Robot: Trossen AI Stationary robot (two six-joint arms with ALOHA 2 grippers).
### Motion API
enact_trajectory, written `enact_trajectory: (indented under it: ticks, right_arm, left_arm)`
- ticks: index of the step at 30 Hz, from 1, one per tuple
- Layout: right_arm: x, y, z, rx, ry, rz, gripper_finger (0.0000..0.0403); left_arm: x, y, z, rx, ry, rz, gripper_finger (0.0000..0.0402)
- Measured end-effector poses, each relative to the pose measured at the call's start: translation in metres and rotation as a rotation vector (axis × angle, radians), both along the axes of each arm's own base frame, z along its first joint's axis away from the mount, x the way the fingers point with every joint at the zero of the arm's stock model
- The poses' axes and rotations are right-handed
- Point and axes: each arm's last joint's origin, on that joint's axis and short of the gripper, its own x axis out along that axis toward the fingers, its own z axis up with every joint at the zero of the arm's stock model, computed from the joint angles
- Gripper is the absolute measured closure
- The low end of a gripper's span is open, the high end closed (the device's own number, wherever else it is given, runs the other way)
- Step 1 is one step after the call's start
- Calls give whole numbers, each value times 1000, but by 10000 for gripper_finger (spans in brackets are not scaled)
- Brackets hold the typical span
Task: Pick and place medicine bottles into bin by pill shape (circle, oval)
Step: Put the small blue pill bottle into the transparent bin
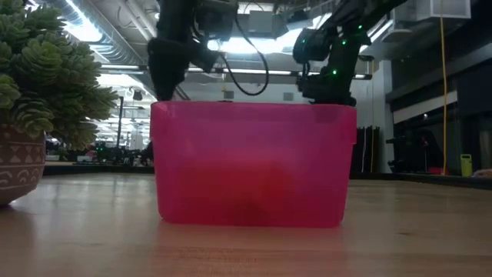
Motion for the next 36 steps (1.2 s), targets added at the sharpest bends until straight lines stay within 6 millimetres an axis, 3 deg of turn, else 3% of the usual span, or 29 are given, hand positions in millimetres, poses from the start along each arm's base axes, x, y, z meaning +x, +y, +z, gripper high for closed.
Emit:
enact_trajectory:
  ticks: [9,19,31,36]
  right_arm:
    - [16,-4,-29,115,5,54,150]
    - [33,0,-49,182,-39,25,150]
    - [43,0,-87,154,70,-27,153]
    - [43,-1,-93,112,98,-41,189]
  left_arm:
    - [-38,-27,23,20,-113,-35,228]
    - [-93,-43,0,63,-366,75,228]
    - [-104,-43,-21,162,-622,88,228]
    - [-103,-43,-23,186,-626,95,228]
